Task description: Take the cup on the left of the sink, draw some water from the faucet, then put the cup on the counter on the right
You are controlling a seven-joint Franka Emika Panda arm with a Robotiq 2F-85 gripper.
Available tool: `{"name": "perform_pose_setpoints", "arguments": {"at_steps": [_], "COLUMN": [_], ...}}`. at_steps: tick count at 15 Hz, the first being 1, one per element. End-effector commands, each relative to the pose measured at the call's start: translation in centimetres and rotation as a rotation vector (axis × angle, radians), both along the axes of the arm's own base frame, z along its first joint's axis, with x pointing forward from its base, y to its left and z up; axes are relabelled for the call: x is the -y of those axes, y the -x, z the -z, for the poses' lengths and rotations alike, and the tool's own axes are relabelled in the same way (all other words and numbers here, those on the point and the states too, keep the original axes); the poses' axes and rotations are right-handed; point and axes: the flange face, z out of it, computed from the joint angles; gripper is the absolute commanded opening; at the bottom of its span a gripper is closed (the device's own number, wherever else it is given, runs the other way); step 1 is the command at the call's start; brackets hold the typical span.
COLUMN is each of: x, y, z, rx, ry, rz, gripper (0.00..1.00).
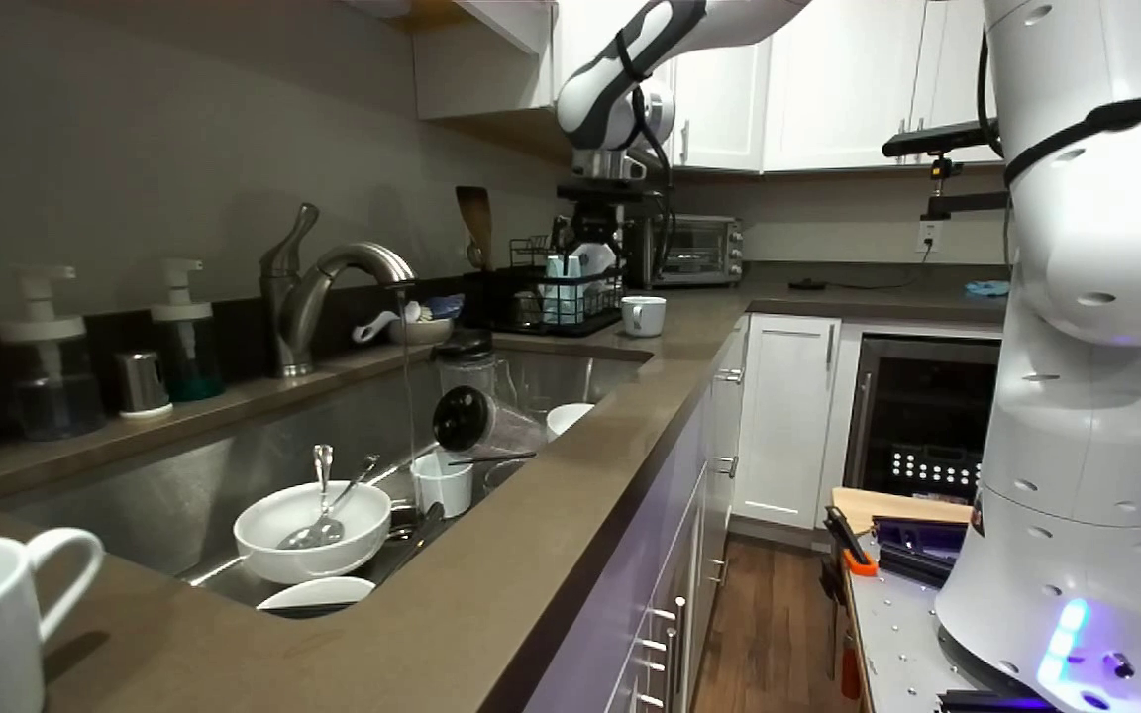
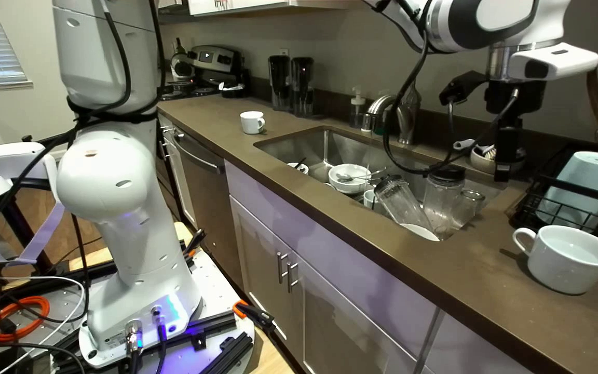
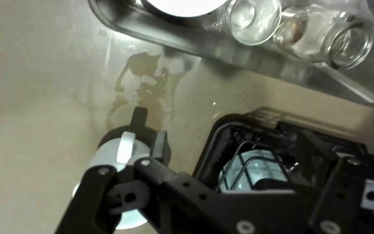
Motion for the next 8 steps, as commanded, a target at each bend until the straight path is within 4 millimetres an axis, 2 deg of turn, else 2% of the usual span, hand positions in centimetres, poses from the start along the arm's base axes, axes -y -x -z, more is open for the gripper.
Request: {"name": "perform_pose_setpoints", "arguments": {"at_steps": [1,5,6,8], "x": [-4.8,-9.3,-7.9,-9.2], "y": [-0.2,-1.1,-2.0,-2.1], "z": [-0.7,-0.5,-0.1,-0.2], "rx": [-0.010,-0.029,-0.029,-0.034], "ry": [-0.005,0.032,0.010,0.013], "rz": [-0.143,-0.329,-0.241,-0.287], "gripper": [1.00,1.00,1.00,1.00]}}
